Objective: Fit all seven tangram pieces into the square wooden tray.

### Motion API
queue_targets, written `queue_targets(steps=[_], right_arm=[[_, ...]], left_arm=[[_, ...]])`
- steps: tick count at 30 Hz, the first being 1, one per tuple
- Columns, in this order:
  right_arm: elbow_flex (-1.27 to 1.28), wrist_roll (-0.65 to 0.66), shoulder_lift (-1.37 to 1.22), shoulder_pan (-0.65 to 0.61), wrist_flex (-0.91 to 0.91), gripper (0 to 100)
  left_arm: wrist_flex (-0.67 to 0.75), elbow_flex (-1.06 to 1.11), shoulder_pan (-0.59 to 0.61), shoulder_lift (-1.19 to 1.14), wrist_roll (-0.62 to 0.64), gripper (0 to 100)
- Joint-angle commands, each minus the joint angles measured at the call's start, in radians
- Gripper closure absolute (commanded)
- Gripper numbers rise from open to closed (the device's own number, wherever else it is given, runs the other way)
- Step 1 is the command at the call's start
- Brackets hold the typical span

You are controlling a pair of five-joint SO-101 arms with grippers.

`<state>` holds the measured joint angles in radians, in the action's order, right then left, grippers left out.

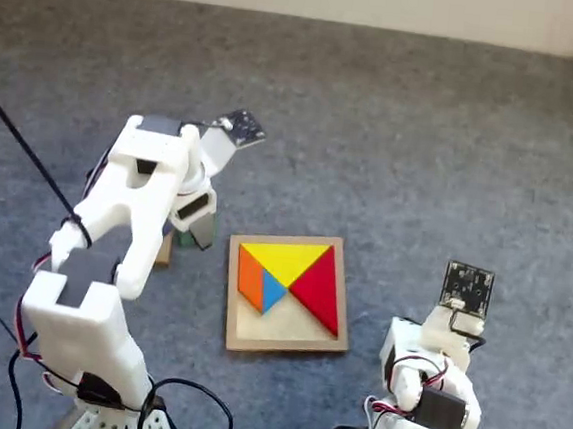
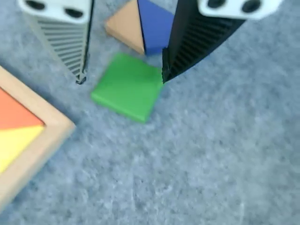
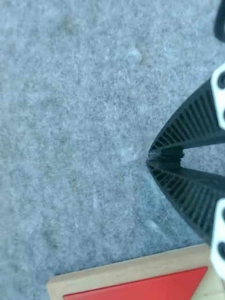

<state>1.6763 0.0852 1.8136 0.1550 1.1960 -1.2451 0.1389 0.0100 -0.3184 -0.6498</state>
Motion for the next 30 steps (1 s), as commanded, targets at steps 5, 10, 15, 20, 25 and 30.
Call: queue_targets(steps=[5,10,15,20,25,30], right_arm=[[0.111,0.012,0.018,0.01,-0.004,99.3],[0.111,0.012,0.018,0.01,-0.004,99.3],[0.111,0.012,0.018,0.01,-0.004,99.3],[0.111,0.012,0.018,0.01,-0.004,99.3],[0.111,0.012,0.018,0.01,-0.004,99.3],[0.111,0.012,0.018,0.01,-0.004,99.3]], left_arm=[[-0.003,-0.154,0.015,-0.156,-0.017,74],[-0.106,-0.259,0.007,-0.223,-0.015,75],[-0.124,-0.275,0.007,-0.245,-0.011,84],[-0.23,-0.289,-0.018,-0.237,-0.003,93],[-0.342,-0.348,-0.054,-0.128,0.175,97],[-0.41,-0.305,-0.173,0.012,0.295,99]])
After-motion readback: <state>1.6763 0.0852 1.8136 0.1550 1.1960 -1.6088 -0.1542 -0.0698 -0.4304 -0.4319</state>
